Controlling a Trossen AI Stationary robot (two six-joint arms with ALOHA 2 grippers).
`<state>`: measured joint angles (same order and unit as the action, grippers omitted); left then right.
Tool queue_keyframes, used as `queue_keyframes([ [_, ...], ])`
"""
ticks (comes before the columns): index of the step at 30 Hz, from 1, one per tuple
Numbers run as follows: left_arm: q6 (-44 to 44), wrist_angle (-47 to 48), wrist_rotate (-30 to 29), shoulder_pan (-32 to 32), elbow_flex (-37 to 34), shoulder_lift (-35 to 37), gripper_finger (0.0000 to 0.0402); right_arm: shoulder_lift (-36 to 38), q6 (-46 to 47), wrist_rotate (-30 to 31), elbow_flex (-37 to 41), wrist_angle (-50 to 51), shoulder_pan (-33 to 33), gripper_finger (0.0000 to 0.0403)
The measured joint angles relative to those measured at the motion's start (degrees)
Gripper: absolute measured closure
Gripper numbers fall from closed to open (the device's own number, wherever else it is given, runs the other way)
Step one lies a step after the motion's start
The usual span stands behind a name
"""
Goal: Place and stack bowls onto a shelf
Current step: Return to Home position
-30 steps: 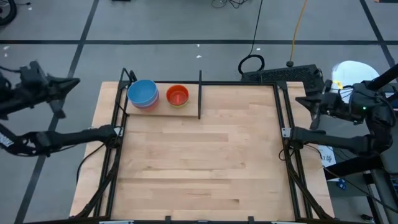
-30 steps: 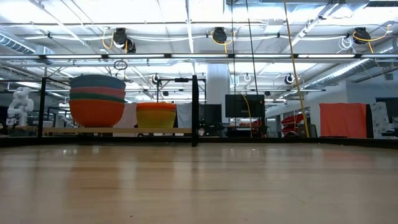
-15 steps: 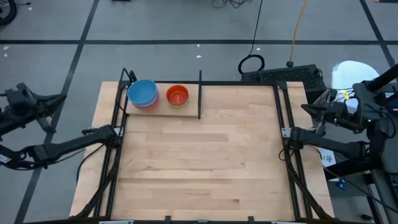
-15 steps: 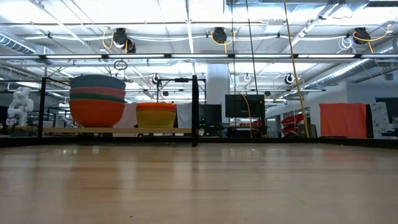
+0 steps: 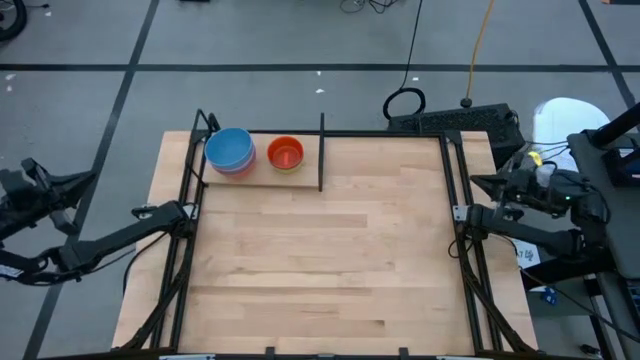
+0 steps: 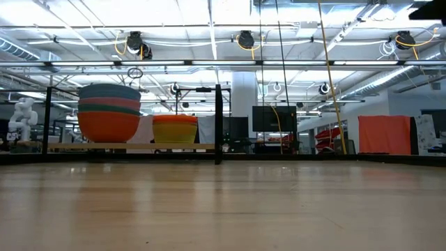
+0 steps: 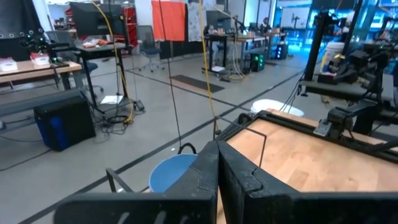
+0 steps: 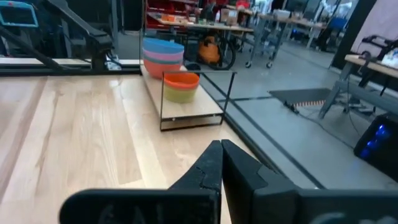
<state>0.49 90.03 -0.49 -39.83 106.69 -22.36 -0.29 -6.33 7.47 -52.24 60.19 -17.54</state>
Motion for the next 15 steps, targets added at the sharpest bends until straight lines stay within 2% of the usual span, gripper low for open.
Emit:
queue_keyframes([
  [5,1.16,-0.03,0.0,0.0,-3.36,3.71,0.0399,0.06,2.18,-0.02,3.79,-1.02,0.0,0.0403],
  [11,0.4,0.01,0.04,0.0,-8.12,7.79,0.0398,0.06,2.64,-0.14,9.19,-7.69,0.0,0.0403],
  [15,-0.26,-0.05,0.02,0.0,-11.35,10.94,0.0397,-0.27,2.57,-0.09,9.54,-8.41,0.0,0.0403],
])
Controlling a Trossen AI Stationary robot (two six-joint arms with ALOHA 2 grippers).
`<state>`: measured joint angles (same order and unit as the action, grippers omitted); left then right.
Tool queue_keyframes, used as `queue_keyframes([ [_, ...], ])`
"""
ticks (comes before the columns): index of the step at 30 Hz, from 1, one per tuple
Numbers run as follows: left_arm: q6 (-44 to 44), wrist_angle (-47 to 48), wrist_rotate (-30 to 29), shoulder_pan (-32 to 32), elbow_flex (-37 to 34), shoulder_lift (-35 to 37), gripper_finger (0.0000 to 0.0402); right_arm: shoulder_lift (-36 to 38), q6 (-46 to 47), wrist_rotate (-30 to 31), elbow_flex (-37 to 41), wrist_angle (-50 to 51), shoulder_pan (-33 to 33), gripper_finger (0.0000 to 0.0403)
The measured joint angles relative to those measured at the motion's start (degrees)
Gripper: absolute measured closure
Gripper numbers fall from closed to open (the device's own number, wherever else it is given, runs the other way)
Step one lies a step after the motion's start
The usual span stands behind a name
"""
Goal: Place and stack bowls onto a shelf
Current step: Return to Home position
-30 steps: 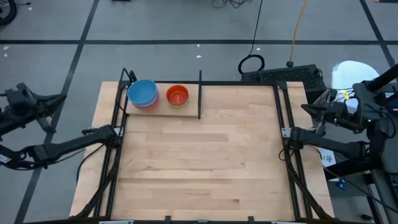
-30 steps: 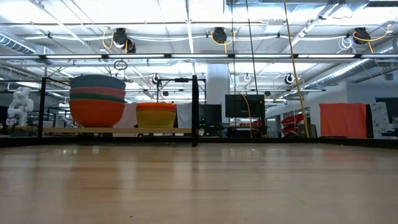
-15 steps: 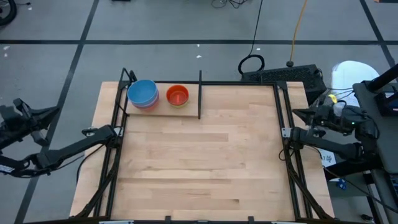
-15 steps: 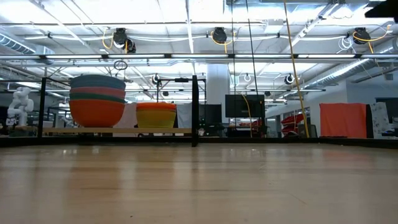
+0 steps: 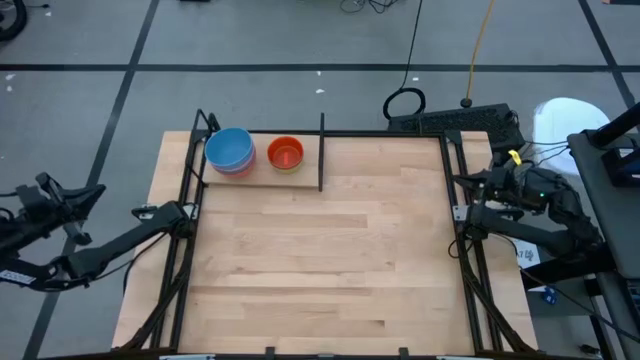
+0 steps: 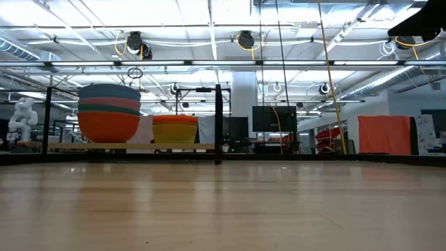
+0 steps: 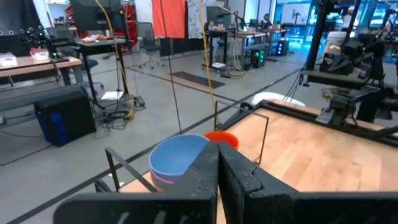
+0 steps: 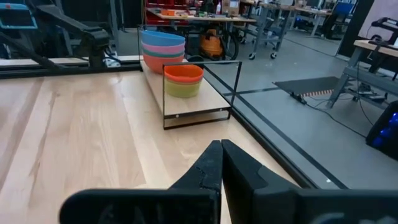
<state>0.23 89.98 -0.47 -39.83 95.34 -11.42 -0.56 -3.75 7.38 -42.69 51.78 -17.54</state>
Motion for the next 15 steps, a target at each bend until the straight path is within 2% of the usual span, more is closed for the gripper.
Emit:
queue_keyframes([
  [10,2.13,-0.2,-0.2,0.0,-11.97,10.84,0.0399,0.0,0.07,0.17,0.0,0.07,0.0,0.0403],
  [15,2.59,-2.1,-0.95,0.23,-15.79,11.06,0.0397,0.0,0.08,0.28,-0.05,0.03,0.0,0.0403],
])
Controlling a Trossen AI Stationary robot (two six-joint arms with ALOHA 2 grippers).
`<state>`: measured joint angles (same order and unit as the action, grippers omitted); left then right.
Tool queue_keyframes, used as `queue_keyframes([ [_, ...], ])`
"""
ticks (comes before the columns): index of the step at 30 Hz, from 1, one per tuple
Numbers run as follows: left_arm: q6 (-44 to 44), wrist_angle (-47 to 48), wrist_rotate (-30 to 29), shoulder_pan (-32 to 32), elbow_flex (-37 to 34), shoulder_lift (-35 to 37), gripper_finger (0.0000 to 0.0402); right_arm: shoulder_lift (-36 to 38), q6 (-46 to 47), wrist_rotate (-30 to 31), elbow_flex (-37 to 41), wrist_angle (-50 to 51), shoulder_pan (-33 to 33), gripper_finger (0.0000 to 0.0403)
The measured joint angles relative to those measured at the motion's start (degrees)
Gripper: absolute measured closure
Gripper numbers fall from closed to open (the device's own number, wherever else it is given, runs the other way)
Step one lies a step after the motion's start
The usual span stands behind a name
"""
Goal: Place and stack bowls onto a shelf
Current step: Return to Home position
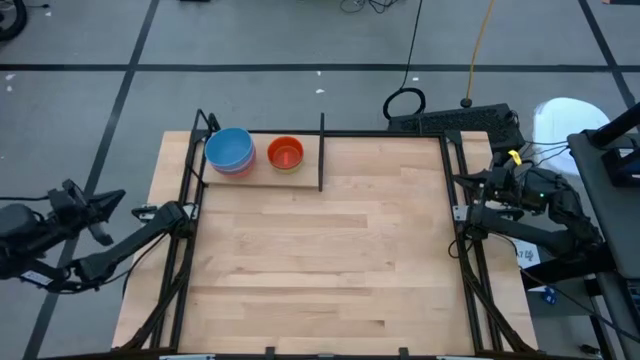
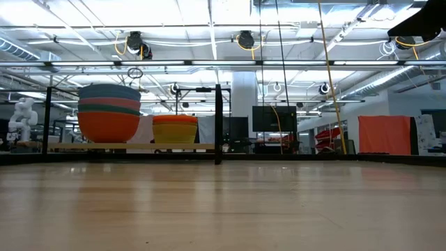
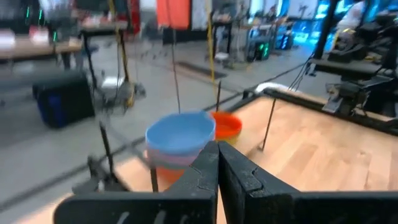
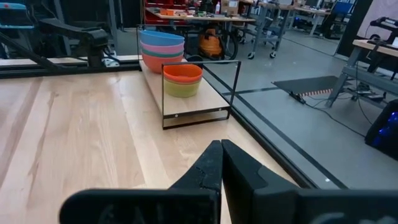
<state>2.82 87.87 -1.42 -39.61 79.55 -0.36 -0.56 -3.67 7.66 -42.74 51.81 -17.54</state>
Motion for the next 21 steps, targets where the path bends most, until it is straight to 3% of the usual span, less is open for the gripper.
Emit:
queue_keyframes([
  [8,-5.34,-11.99,2.88,0.66,-11.02,0.0,0.0396,-0.04,0.33,0.26,-0.14,-0.31,0.0,0.0403],
  [15,-5.52,-23.18,3.13,1.98,-24.39,0.0,0.0398,-0.04,-2.19,-0.02,-0.26,-17.6,0.0,0.0403],
  [21,-4.55,-35.86,6.81,3.4,-35.57,0.04,0.0392,-0.09,-5.3,-0.13,0.44,-23.24,0.02,0.0403],
])
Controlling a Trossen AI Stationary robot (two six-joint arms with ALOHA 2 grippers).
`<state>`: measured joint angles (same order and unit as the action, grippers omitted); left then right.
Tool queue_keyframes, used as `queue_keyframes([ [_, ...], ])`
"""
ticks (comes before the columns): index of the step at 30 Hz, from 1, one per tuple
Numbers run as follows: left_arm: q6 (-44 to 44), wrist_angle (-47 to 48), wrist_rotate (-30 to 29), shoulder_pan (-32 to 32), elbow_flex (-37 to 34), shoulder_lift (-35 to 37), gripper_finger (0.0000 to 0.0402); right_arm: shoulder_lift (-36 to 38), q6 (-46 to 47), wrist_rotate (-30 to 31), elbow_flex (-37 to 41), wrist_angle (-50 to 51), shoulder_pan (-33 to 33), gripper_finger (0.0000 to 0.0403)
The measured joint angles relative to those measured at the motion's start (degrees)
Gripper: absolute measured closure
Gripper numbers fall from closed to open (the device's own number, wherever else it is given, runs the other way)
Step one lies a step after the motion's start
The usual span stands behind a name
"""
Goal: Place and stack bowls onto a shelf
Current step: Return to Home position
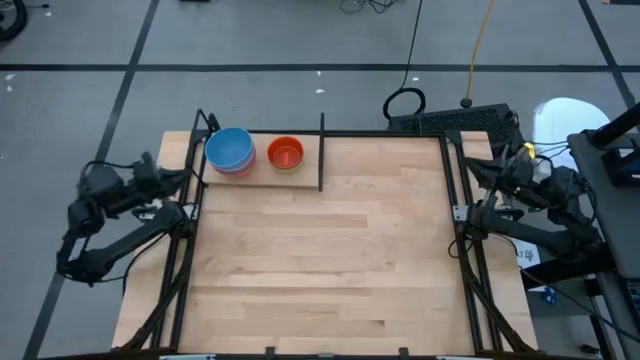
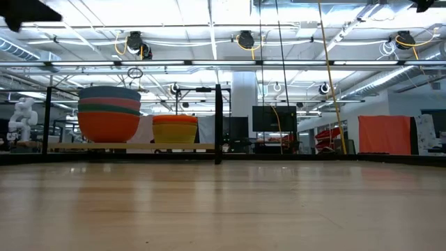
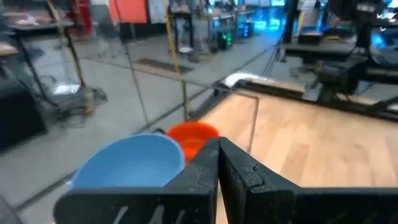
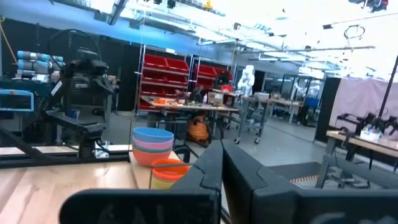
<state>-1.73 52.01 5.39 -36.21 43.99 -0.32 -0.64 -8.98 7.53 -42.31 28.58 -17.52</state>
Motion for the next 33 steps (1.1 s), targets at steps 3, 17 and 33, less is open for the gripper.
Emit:
queue_keyframes([
  [3,-0.14,-2.36,1.36,0.29,-0.21,-2.22,0.0398,-0.08,-0.52,-0.22,2.76,-2.69,0.0,0.0403],
  [17,6.94,-37.35,7.43,0.33,-20.74,-5.52,0.0389,-0.11,-4.15,-3.32,23.77,-27.74,0.0,0.0403],
  [33,14.96,-61.81,14.3,0.3,-38.44,-9.16,0.039,-0.01,-1.11,-3.31,41.17,-50.77,0.0,0.0403],
])
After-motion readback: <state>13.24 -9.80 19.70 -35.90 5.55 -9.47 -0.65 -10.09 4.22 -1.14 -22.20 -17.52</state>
